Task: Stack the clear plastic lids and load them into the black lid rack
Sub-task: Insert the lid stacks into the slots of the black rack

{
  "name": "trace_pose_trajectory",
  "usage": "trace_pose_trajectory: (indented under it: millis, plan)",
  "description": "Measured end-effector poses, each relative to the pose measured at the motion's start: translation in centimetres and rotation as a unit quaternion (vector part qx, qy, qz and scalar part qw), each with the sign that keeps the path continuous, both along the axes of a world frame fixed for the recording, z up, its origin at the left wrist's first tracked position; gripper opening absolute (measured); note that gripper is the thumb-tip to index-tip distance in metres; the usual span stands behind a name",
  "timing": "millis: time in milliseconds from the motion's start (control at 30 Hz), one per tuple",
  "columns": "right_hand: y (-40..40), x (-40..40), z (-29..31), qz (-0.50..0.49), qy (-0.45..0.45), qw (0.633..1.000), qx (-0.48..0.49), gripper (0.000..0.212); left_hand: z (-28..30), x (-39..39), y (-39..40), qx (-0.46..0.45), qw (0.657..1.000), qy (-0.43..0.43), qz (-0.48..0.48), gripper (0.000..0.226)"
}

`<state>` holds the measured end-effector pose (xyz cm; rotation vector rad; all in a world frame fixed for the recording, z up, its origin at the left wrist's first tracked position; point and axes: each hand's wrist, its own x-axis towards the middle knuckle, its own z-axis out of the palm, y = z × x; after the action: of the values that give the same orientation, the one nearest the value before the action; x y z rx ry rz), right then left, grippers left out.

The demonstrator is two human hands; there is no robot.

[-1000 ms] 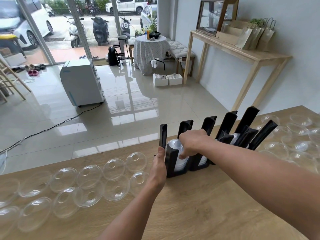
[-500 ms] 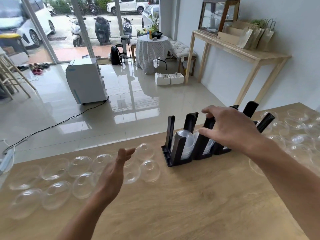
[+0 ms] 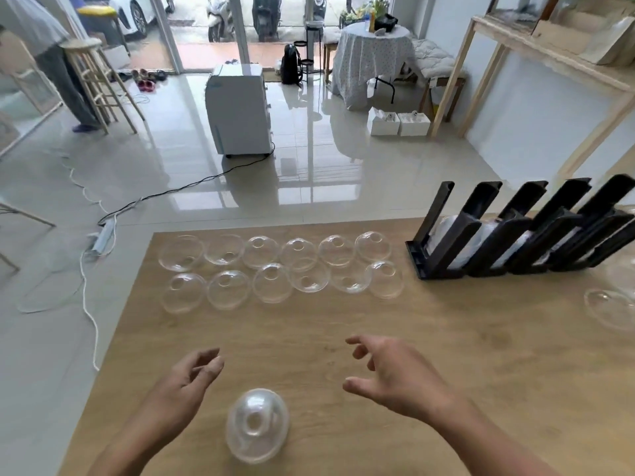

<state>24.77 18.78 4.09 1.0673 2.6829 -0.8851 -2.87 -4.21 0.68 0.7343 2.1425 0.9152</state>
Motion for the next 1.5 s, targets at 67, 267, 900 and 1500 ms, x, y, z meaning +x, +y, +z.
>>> trace_pose_trajectory:
  millis: [67, 267, 900, 1500]
  plan:
    - [-2.7, -1.4, -1.8, 0.016, -0.013, 0.999, -0.028, 0.077, -0.9, -0.1, -1.8, -0.012, 1.000, 0.005, -0.002, 0.052]
    - [-8.6, -4.6, -5.2, 0.040, -0.024, 0.997, -0.063, 0.085, -3.5, 0.6, -5.0, -0.032, 0.995, -0.059, -0.068, 0.067]
    - [-13.8, -7.5, -10.6, -0.011, 0.068, 0.997, -0.038, 0.117, -7.4, 2.7, -3.4, -0.060, 0.954, 0.184, -0.227, 0.093]
    - [-8.7, 0.3, -9.2, -0.172, 0.166, 0.969, -0.063, 0.115, -6.6, 8.0, 6.1, 0.071, 0.968, -0.045, -0.237, 0.079]
